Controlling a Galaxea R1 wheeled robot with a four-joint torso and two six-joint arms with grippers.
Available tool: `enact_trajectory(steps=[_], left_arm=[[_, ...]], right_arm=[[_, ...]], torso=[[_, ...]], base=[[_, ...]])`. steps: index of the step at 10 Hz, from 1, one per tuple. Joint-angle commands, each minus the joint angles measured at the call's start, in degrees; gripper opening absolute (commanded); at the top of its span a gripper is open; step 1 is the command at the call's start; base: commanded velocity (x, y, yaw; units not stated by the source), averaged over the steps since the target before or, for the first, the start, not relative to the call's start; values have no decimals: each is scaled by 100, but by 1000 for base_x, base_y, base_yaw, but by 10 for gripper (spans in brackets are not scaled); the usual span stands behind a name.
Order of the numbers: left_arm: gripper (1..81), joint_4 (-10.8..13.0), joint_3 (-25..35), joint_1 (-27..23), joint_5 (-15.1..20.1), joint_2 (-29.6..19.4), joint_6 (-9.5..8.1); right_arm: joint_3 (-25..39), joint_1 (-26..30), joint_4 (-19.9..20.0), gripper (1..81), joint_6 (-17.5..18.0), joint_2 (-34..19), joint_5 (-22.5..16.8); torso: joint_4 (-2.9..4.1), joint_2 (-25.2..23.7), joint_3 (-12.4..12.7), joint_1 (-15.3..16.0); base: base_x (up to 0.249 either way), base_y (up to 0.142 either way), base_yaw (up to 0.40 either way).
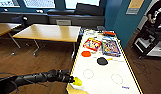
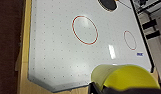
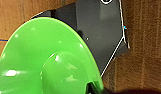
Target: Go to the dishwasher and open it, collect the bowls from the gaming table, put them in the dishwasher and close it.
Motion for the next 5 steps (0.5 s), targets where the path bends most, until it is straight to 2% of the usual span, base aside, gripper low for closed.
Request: enact_trajectory(steps=[1, 4, 5], left_arm=[[10, 37, 1319, 578, -1047, -1712, 870], [10, 37, 1144, 1590, -1549, -2276, 1398], [10, 37, 985, 1916, -1584, -2276, 1460]], right_arm=[[34, 38, -33, 10, 12, -239, -315], [25, -6, -15, 10, 38, -230, -306], [7, -23, -6, 10, 56, -230, -306]], torso=[[0, 0, 0, 0], [0, 0, 0, 0], [0, 0, 0, 0]], base=[[0, 0, 0], [0, 0, 0], [0, 0, 0]])
